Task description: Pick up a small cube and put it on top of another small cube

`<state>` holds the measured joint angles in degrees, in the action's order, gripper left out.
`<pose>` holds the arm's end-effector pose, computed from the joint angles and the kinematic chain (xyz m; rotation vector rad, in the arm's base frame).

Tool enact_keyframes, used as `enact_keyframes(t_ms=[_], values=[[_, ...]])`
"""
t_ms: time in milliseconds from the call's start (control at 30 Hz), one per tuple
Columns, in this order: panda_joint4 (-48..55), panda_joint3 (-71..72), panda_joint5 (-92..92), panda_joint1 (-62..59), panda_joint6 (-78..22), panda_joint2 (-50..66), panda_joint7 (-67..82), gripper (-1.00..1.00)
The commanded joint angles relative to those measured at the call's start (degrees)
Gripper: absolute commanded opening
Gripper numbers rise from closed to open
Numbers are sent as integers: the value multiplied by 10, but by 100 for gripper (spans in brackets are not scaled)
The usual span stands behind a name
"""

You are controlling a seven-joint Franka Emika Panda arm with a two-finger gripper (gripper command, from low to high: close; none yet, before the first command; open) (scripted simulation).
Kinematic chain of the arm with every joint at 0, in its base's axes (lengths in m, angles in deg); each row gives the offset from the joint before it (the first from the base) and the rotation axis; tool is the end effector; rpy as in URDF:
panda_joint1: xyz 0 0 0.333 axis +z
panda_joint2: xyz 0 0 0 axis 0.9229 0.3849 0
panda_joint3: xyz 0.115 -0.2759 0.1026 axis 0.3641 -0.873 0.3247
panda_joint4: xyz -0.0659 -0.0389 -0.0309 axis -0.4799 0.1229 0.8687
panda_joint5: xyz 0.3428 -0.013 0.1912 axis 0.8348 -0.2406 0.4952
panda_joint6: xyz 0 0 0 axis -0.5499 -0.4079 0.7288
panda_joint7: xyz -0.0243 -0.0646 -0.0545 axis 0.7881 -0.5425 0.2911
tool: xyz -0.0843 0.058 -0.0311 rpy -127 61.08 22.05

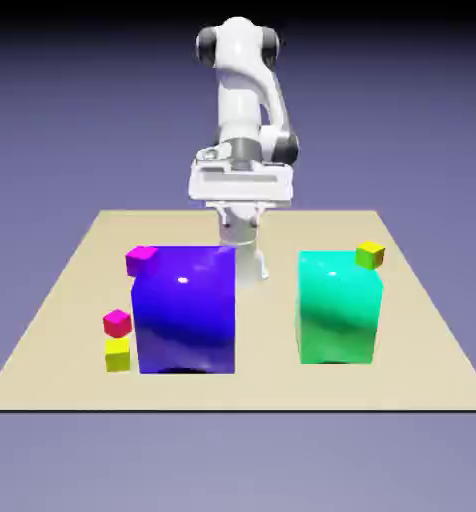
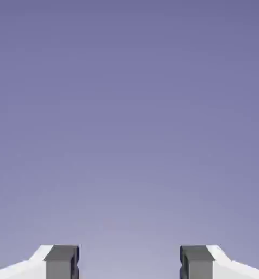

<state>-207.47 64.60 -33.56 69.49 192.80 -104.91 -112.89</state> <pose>0.3894 0.0016 0.4699 -2.5243 0.8748 -1.0522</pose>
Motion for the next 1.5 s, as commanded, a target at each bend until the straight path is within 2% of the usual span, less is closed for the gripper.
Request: enact_keyframes(t_ms=[0,1467], values=[[9,-17,-12,12,-20,-10,25,0],[408,-782,-537,539,-885,-447,1121,0]])
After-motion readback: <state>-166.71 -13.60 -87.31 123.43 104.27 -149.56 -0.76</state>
